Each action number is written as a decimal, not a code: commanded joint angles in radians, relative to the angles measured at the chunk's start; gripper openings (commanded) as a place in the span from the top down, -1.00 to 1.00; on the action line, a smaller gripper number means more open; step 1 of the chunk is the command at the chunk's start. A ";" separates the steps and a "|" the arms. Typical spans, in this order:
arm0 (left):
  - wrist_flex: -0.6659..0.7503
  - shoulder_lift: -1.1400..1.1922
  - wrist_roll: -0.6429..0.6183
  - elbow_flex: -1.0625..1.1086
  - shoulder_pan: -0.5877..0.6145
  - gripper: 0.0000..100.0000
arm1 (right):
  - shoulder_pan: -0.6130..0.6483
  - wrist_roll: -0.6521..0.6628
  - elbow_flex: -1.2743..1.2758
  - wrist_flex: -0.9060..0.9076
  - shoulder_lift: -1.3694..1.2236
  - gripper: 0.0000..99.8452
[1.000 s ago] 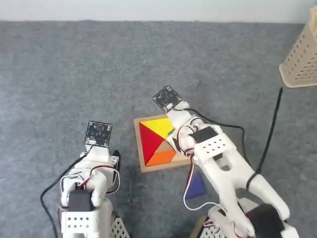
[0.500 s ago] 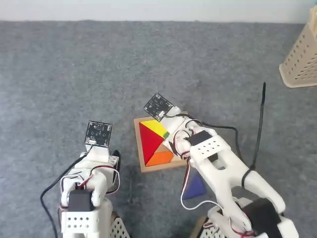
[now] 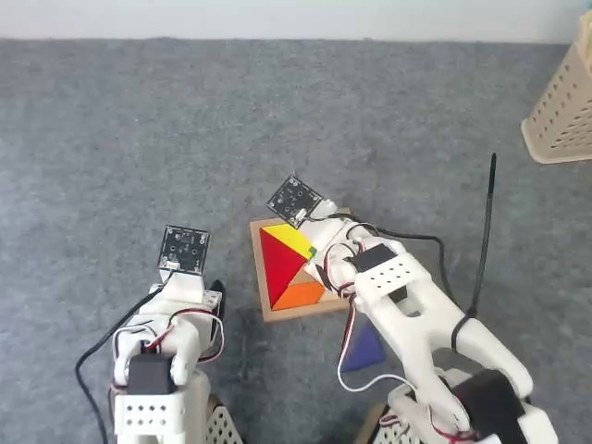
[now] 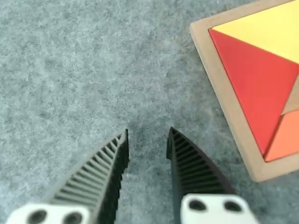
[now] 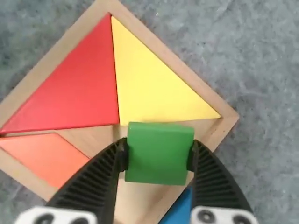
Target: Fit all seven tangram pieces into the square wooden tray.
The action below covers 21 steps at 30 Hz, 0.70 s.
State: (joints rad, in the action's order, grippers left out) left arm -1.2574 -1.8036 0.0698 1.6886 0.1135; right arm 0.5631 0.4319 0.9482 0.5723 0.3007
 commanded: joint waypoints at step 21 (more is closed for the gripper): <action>-0.005 -0.015 -0.008 -0.004 0.000 0.73 | 0.001 0.021 -0.029 0.076 0.013 0.37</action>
State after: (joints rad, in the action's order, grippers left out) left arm -1.2574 -1.8036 0.0698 1.6886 0.1135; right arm 0.5662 0.4411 0.9482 0.6383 0.3007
